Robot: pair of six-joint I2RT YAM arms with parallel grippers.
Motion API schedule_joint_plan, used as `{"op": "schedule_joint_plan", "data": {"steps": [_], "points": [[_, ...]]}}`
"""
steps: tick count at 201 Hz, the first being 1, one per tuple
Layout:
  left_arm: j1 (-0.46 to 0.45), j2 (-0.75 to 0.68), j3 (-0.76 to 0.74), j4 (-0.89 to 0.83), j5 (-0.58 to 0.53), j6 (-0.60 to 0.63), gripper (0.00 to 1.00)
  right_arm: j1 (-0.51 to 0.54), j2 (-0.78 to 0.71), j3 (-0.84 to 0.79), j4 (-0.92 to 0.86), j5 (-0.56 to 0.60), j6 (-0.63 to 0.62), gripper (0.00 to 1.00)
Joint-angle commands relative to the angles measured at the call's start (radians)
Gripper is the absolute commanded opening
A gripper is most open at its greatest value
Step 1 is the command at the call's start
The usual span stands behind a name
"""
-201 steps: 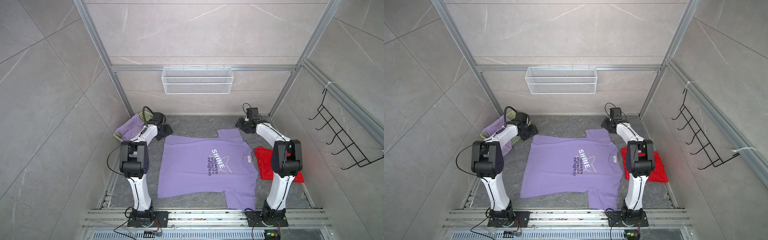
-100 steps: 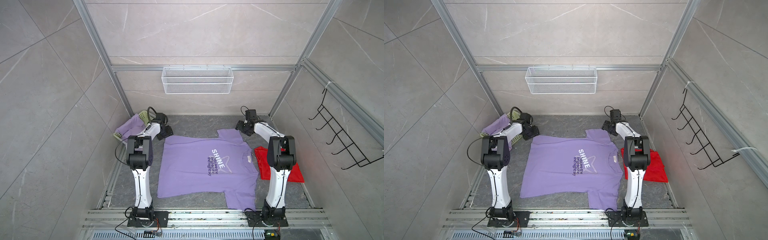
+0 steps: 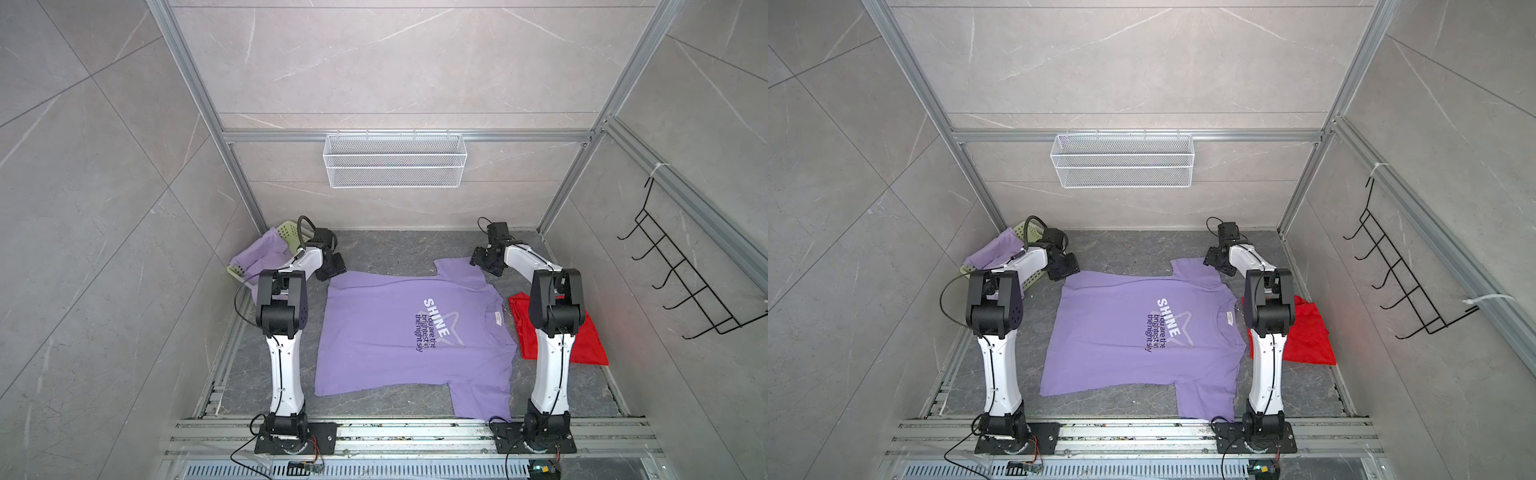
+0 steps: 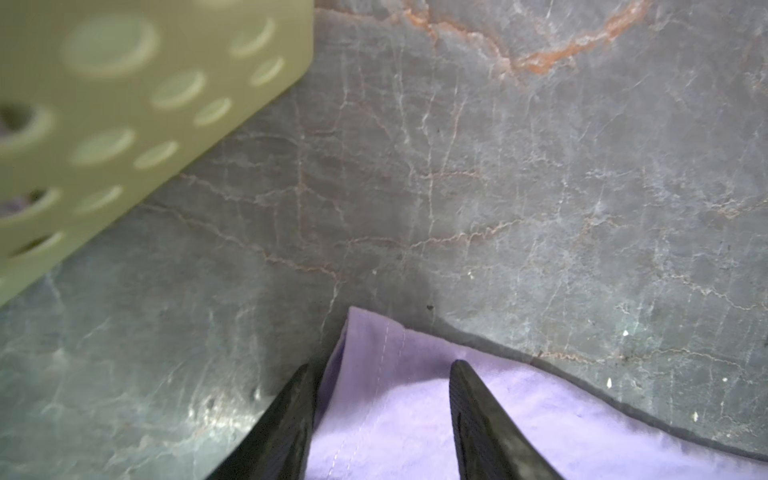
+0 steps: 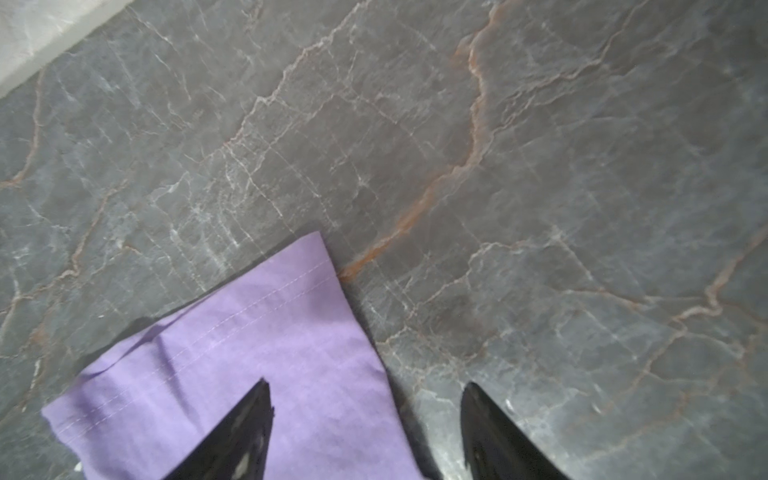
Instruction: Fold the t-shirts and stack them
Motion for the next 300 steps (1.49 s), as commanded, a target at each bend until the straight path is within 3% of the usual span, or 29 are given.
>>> {"op": "schedule_joint_plan", "data": {"steps": [1, 53, 136, 174, 191, 212, 246, 300], "points": [[-0.005, 0.035, 0.039, 0.002, 0.02, 0.028, 0.46, -0.004, 0.024, 0.049, -0.047, 0.01, -0.017, 0.72], [-0.008, 0.036, 0.029, 0.007, 0.016, 0.012, 0.16, -0.006, 0.064, 0.099, -0.081, -0.01, -0.021, 0.71], [-0.007, 0.03, 0.027, 0.019, 0.032, -0.009, 0.04, -0.006, 0.077, 0.08, -0.117, -0.124, -0.022, 0.64], [-0.008, 0.022, 0.025, 0.018, 0.031, -0.012, 0.02, -0.006, 0.128, 0.149, -0.17, -0.139, -0.01, 0.45], [-0.008, 0.017, 0.028, 0.017, 0.027, -0.005, 0.01, -0.006, 0.123, 0.135, -0.154, -0.144, 0.001, 0.27], [-0.008, 0.01, 0.029, 0.022, 0.03, -0.004, 0.0, -0.006, 0.098, 0.12, -0.13, -0.13, 0.006, 0.13], [-0.008, 0.003, 0.034, 0.036, 0.042, -0.009, 0.0, -0.006, 0.044, 0.116, -0.096, -0.109, -0.006, 0.02], [0.0, -0.062, 0.038, 0.067, 0.085, -0.012, 0.0, -0.006, -0.071, 0.085, -0.051, -0.065, -0.041, 0.0]]}}
